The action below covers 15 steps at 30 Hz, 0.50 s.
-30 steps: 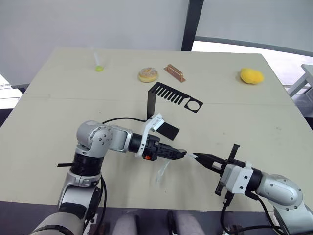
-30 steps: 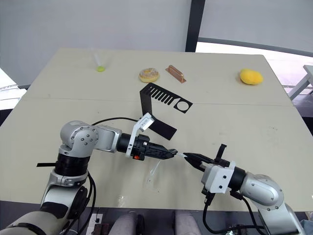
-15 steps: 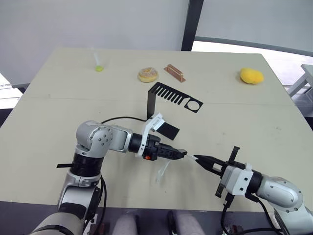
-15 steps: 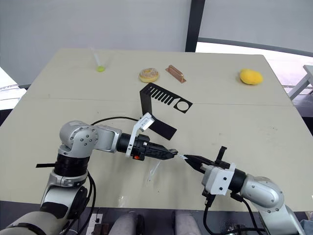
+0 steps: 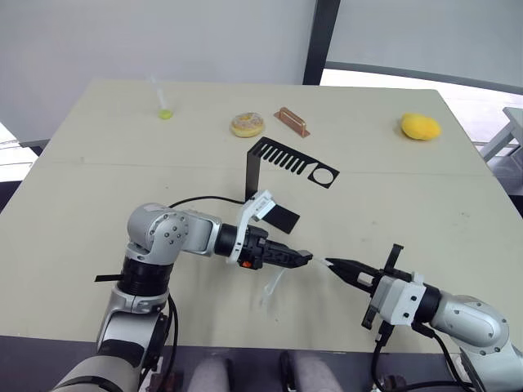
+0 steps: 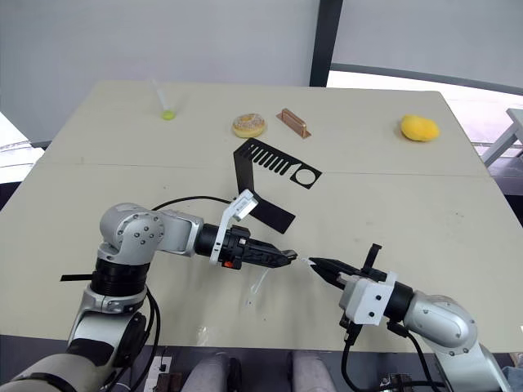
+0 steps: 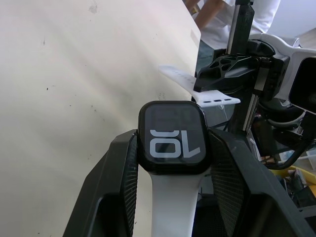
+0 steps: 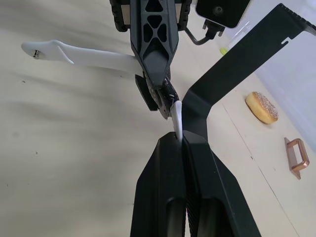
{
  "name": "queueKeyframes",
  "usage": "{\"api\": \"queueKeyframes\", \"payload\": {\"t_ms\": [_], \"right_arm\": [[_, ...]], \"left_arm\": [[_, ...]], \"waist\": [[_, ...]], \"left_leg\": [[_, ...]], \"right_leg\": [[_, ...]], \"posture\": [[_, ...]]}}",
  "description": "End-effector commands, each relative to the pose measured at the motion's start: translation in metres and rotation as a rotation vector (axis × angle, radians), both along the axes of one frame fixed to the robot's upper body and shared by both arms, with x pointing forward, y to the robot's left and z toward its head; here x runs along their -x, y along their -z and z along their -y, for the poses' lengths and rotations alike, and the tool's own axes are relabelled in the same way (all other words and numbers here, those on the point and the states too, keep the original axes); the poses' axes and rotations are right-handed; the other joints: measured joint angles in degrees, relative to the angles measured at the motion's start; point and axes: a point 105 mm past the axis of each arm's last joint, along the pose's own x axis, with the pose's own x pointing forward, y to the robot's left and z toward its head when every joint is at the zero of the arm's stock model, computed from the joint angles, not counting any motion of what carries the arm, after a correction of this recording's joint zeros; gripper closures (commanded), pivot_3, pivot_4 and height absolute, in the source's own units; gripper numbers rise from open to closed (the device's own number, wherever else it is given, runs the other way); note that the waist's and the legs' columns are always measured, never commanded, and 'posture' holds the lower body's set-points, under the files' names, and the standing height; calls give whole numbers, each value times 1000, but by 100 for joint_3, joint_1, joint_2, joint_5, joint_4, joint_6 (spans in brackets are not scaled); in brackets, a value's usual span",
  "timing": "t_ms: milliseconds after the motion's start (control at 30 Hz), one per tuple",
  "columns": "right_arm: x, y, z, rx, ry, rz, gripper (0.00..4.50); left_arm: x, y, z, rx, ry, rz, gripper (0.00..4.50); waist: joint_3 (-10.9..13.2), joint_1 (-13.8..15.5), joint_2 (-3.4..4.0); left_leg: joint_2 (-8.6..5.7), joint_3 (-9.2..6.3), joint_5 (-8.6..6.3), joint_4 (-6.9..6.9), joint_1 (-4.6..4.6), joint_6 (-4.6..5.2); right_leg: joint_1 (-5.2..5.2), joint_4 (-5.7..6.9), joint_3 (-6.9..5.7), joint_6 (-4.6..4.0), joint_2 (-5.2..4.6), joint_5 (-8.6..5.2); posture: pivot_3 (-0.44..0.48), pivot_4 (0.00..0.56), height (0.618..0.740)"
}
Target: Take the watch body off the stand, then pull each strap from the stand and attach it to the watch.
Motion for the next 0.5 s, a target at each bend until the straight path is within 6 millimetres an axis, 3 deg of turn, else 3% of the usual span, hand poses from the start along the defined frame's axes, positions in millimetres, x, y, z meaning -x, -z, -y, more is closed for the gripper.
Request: {"api": "queueKeyframes", "payload": {"t_ms": [33,500], "right_arm": [[3,-10,0,-9,-12,38,4500],[4,-8,-6,-8,-41,30,4500]], "left_arm": [[3,-5,2,20,25,14,2909],[4,-6,5,27,23,12,2909]], "waist": [[0,0,0],[0,0,0]], "left_leg": [[0,0,0,0,0,0],[0,0,0,0,0,0]], "right_leg": [[0,0,0,0,0,0],[0,0,0,0,0,0]], "posture": [[0,150,740],[0,150,740]]}}
